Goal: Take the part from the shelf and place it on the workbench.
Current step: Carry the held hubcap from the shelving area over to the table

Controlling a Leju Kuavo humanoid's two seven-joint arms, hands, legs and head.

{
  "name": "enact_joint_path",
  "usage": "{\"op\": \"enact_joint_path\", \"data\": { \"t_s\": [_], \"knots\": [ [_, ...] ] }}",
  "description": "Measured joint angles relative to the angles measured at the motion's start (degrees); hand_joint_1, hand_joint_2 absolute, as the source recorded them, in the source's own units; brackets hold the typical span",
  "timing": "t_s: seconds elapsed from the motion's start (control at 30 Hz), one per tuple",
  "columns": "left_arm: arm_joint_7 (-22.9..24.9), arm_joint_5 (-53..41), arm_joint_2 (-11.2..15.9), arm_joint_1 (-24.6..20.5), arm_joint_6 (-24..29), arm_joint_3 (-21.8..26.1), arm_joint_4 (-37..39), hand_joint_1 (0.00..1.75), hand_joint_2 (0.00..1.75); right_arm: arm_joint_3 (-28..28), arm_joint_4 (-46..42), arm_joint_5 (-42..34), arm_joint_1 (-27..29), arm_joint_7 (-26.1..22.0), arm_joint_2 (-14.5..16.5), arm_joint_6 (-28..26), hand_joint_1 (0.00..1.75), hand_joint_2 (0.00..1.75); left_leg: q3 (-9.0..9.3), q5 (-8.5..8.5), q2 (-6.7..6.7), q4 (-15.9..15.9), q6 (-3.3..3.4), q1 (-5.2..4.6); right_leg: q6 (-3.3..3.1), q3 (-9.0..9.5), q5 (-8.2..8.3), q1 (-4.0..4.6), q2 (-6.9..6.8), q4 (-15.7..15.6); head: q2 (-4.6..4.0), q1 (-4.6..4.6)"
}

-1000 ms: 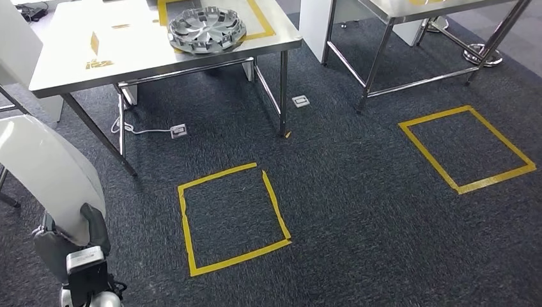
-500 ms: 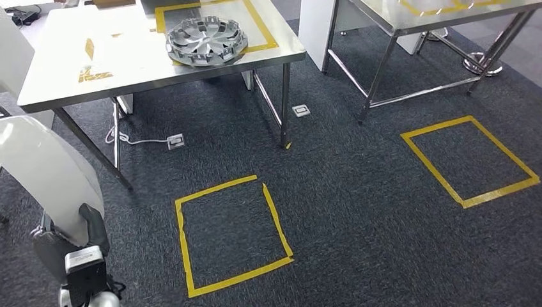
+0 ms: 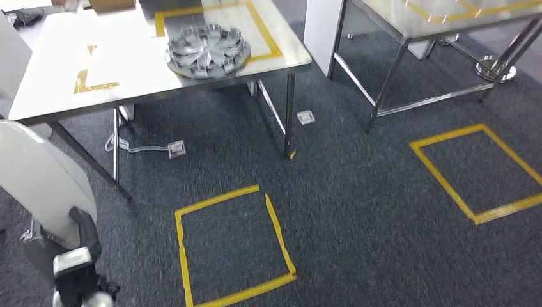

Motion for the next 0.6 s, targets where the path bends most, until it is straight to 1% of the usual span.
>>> {"op": "enact_joint_path", "data": {
  "t_s": [0.03, 0.07, 0.1, 0.13, 0.17, 0.2, 0.23, 0.27, 0.3, 0.33, 0.37, 0.4, 0.43, 0.47, 0.5, 0.53, 0.57, 0.6],
  "knots": [
    [-0.47, 0.49, 0.3, -0.11, 0.17, 0.11, 0.27, 1.75, 1.75, 0.0, 0.0, 0.09, -0.02, 0.02, 0.06, -0.03, 0.0, 0.0, -1.17, 0.02, 0.12, 2.11, -0.3, 0.03, -0.35, 0.84, -0.26, -0.11, -0.02, -0.38, 0.0, -0.11],
    [-0.8, 0.82, 0.58, -0.19, 0.29, 0.22, 0.57, 1.75, 1.75, 0.01, 0.0, 0.16, -0.07, 0.04, 0.11, -0.05, 0.0, 0.0, -3.12, -0.4, 0.25, 5.17, -0.61, 0.11, -0.61, 1.65, -0.57, -0.22, -0.01, -0.7, 0.0, -0.25],
    [-1.03, 1.02, 0.79, -0.25, 0.38, 0.27, 0.87, 1.75, 1.75, 0.01, 0.0, 0.2, -0.11, 0.05, 0.13, -0.07, 0.0, 0.0, -5.54, -1.37, 0.33, 8.63, -0.88, 0.17, -0.8, 2.32, -1.01, -0.26, -0.02, -0.87, 0.0, -0.37],
    [-1.1, 1.17, 0.97, -0.26, 0.4, 0.3, 1.15, 1.75, 1.75, 0.01, 0.0, 0.21, -0.15, 0.12, 0.15, -0.07, 0.0, 0.0, -8.08, -2.89, 0.37, 11.66, -1.11, 0.25, -0.88, 2.97, -1.54, -0.28, -0.01, -0.96, 0.0, -0.42],
    [-1.13, 1.26, 1.11, -0.23, 0.42, 0.31, 1.4, 1.75, 1.75, 0.01, 0.0, 0.21, -0.15, 0.2, 0.17, -0.07, 0.0, 0.0, -10.14, -4.25, 0.41, 13.49, -1.25, 0.32, -0.89, 3.7, -2.14, -0.3, 0.01, -0.99, 0.0, -0.44],
    [-1.13, 1.33, 1.24, -0.21, 0.44, 0.31, 1.61, 1.75, 1.75, 0.01, 0.0, 0.25, -0.12, 0.28, 0.23, -0.07, 0.0, 0.0, -11.51, -4.9, 0.45, 13.86, -1.28, 0.38, -0.86, 4.52, -2.78, -0.33, 0.03, -0.99, 0.0, -0.44],
    [-1.12, 1.37, 1.37, -0.21, 0.46, 0.31, 1.78, 1.75, 1.75, 0.01, 0.0, 0.38, -0.08, 0.35, 0.31, -0.07, 0.0, 0.0, -12.06, -4.2, 0.51, 12.49, -1.3, 0.43, -0.78, 5.46, -3.49, -0.38, 0.06, -0.99, 0.0, -0.47],
    [-1.11, 1.38, 1.52, -0.22, 0.47, 0.31, 1.9, 1.75, 1.75, 0.02, 0.0, 0.61, -0.04, 0.31, 0.42, -0.06, 0.0, 0.0, -11.89, -1.98, 0.62, 9.71, -1.27, 0.48, -0.63, 6.37, -4.22, -0.42, 0.08, -0.99, 0.0, -0.45],
    [-1.09, 1.37, 1.67, -0.25, 0.46, 0.31, 2.03, 1.75, 1.75, 0.07, 0.0, 0.91, 0.0, 0.17, 0.54, -0.03, 0.0, 0.0, -11.46, 1.41, 0.8, 6.21, -1.22, 0.54, -0.41, 7.11, -4.93, -0.44, 0.09, -0.99, 0.0, -0.5],
    [-1.04, 1.35, 1.8, -0.31, 0.42, 0.31, 2.2, 1.75, 1.75, 0.11, 0.0, 1.21, -0.01, -0.02, 0.63, -0.01, 0.0, 0.0, -11.06, 4.22, 1.14, 3.14, -1.01, 0.58, -0.09, 7.78, -5.75, -0.38, 0.14, -0.91, 0.0, -0.58],
    [-0.97, 1.3, 1.88, -0.37, 0.37, 0.31, 2.35, 1.75, 1.75, 0.17, 0.0, 1.43, -0.05, -0.19, 0.7, 0.01, 0.0, 0.0, -10.63, 6.11, 1.43, 1.09, -0.69, 0.52, 0.28, 8.27, -6.59, -0.31, 0.15, -0.96, 0.0, -0.63],
    [-0.91, 1.23, 1.92, -0.43, 0.32, 0.31, 2.46, 1.75, 1.75, 0.21, 0.0, 1.54, -0.09, -0.32, 0.74, 0.01, 0.0, 0.0, -10.46, 6.94, 1.59, -0.08, -0.28, 0.51, 0.72, 8.93, -7.11, -0.22, 0.14, -0.83, 0.0, -0.68],
    [-0.86, 1.15, 1.94, -0.54, 0.28, 0.31, 2.54, 1.75, 1.75, 0.21, 0.0, 1.59, -0.15, -0.37, 0.76, -0.01, 0.0, 0.0, -10.13, 6.55, 1.61, -0.34, 0.23, 0.48, 1.17, 9.6, -7.37, -0.13, 0.11, -0.7, 0.0, -0.67],
    [-0.85, 1.08, 1.95, -0.65, 0.26, 0.32, 2.55, 1.75, 1.75, 0.22, 0.0, 1.59, -0.2, -0.37, 0.78, -0.03, 0.0, 0.0, -9.39, 6.42, 1.37, -0.5, 0.67, 0.49, 1.54, 9.98, -7.35, -0.16, 0.05, -0.32, 0.0, -0.6],
    [-0.85, 1.02, 1.96, -0.8, 0.27, 0.32, 2.54, 1.75, 1.75, 0.22, 0.0, 1.59, -0.27, -0.38, 0.78, -0.03, 0.0, 0.0, -8.66, 6.23, 1.21, -0.68, 1.15, 0.57, 1.85, 9.88, -6.94, -0.23, 0.03, 1.03, 0.0, -0.52],
    [-0.84, 0.97, 1.97, -0.97, 0.28, 0.32, 2.56, 1.75, 1.75, 0.22, 0.0, 1.59, -0.37, -0.38, 0.77, -0.03, 0.0, 0.0, -7.77, 5.91, 1.1, -0.69, 1.54, 0.58, 2.08, 8.73, -6.74, -0.29, 0.02, 3.22, 0.0, -0.42],
    [-0.84, 0.94, 1.97, -1.1, 0.29, 0.31, 2.57, 1.75, 1.75, 0.22, 0.0, 1.6, -0.47, -0.37, 0.77, -0.03, 0.0, 0.0, -6.96, 5.49, 1.06, -0.71, 1.84, 0.6, 2.25, 6.62, -7.0, -0.36, 0.03, 6.5, 0.0, -0.33],
    [-0.84, 0.91, 1.97, -1.18, 0.29, 0.31, 2.6, 1.75, 1.75, 0.23, 0.0, 1.6, -0.54, -0.37, 0.78, -0.03, 0.0, 0.0, -6.38, 4.88, 1.07, -0.71, 2.03, 0.58, 2.46, 3.89, -7.87, -0.38, 0.02, 10.25, 0.0, -0.24]
  ]
}}
